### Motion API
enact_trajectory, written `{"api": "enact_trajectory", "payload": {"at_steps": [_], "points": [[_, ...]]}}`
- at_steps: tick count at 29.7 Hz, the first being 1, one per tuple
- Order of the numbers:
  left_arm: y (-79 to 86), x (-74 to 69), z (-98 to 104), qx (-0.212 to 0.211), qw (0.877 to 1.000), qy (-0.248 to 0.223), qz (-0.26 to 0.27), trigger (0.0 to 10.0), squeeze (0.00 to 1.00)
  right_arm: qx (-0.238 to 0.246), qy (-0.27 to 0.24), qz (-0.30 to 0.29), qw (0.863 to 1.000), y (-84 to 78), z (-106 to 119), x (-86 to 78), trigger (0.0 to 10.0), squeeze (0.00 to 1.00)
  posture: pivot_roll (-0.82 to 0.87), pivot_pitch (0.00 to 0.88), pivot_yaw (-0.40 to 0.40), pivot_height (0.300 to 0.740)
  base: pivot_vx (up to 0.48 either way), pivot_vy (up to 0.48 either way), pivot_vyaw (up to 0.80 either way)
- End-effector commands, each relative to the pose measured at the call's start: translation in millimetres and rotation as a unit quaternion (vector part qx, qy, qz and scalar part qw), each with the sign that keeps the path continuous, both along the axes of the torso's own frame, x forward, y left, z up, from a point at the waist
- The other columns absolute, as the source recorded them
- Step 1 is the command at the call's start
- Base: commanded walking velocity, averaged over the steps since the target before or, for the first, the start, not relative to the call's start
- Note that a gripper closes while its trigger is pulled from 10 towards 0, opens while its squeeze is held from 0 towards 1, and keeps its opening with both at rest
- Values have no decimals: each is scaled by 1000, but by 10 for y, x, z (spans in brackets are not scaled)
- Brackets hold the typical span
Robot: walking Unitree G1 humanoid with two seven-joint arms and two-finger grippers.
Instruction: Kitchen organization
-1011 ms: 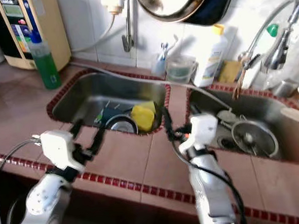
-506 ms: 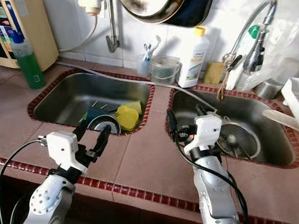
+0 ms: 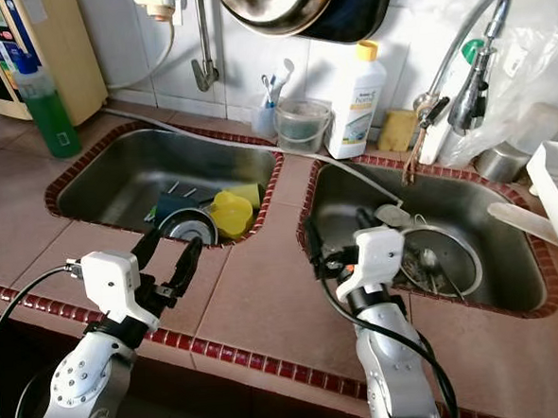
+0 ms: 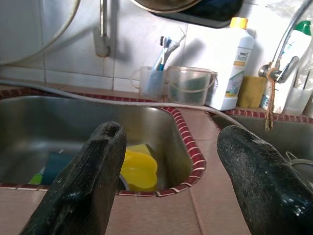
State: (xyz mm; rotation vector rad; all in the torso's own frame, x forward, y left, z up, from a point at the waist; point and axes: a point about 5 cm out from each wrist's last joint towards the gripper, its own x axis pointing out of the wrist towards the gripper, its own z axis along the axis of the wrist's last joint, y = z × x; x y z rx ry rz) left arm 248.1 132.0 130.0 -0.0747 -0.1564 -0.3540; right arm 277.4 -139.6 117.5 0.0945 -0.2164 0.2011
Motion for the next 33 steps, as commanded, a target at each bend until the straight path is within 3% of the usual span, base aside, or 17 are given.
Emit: {"api": "enact_trajectory", "payload": {"at_steps": [1, 33], "points": [[-10, -14, 15, 1, 1000, 0, -7, 10000, 0, -3, -11, -4, 1000, -28, 61, -10, 10000, 0, -60, 33, -85, 740, -240, 0, 0], [-23, -42, 10, 0, 1000, 7, -12, 10000, 0, 0, -3, -5, 1000, -42, 50, -20, 10000, 0, -65, 47, -84, 740, -262, 0, -30]]}}
